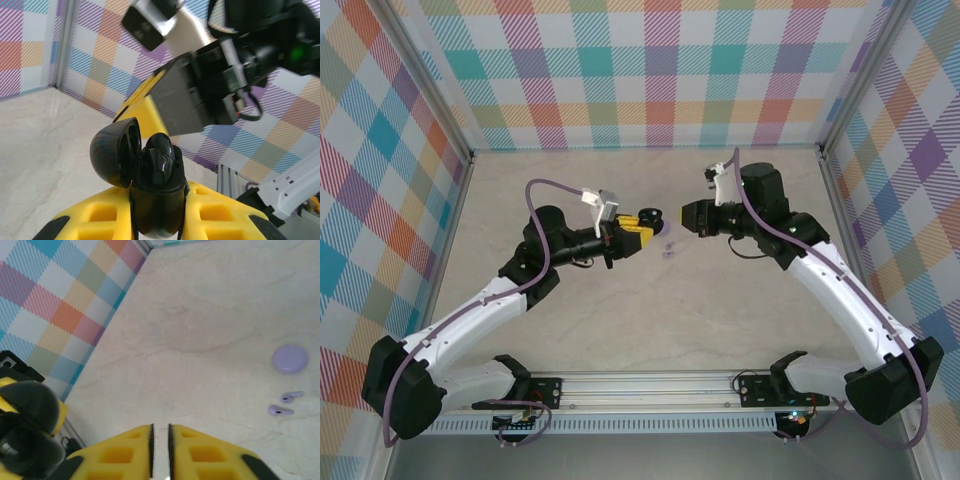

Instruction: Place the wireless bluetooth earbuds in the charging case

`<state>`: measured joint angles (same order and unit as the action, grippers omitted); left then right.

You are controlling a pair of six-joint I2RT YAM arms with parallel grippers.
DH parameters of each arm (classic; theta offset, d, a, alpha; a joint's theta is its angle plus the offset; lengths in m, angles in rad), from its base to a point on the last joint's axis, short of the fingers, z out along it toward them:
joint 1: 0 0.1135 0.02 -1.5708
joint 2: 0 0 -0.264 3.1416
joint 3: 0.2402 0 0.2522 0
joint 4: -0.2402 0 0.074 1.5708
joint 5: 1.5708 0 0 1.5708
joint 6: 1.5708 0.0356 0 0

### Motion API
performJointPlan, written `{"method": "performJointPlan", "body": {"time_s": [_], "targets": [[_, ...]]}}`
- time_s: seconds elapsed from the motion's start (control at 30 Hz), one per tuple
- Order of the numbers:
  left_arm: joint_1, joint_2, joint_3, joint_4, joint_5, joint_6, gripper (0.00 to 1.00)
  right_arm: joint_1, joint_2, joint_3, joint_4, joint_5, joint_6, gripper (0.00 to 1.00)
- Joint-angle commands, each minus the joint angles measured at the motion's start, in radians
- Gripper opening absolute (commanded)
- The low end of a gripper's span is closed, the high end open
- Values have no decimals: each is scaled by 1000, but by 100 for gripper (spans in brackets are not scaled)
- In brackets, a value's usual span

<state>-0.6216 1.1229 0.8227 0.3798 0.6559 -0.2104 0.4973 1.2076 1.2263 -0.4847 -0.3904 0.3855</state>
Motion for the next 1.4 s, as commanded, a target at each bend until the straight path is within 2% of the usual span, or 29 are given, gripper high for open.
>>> {"method": "performJointPlan", "body": {"time_s": [0.0,0.2,0.47,0.9,1.13,1.27,1.37], "targets": [[-19,-33,3,71,83,34,14,-10,7,-20,94,-170,13,10],[-31,-30,7,75,109,40,14,-19,25,-35,166,-285,31,7],[-36,10,26,68,113,11,14,-19,25,-43,223,-374,47,6],[-36,57,38,41,64,-23,14,-18,-24,-71,253,-398,36,6],[-36,57,37,22,21,-33,14,-19,-35,-63,186,-328,1,8],[-36,59,43,-24,-52,-38,14,-19,-30,-37,70,-140,-29,12],[-33,76,74,-118,-126,-42,15,-19,-29,-32,16,-28,-43,14]]}}
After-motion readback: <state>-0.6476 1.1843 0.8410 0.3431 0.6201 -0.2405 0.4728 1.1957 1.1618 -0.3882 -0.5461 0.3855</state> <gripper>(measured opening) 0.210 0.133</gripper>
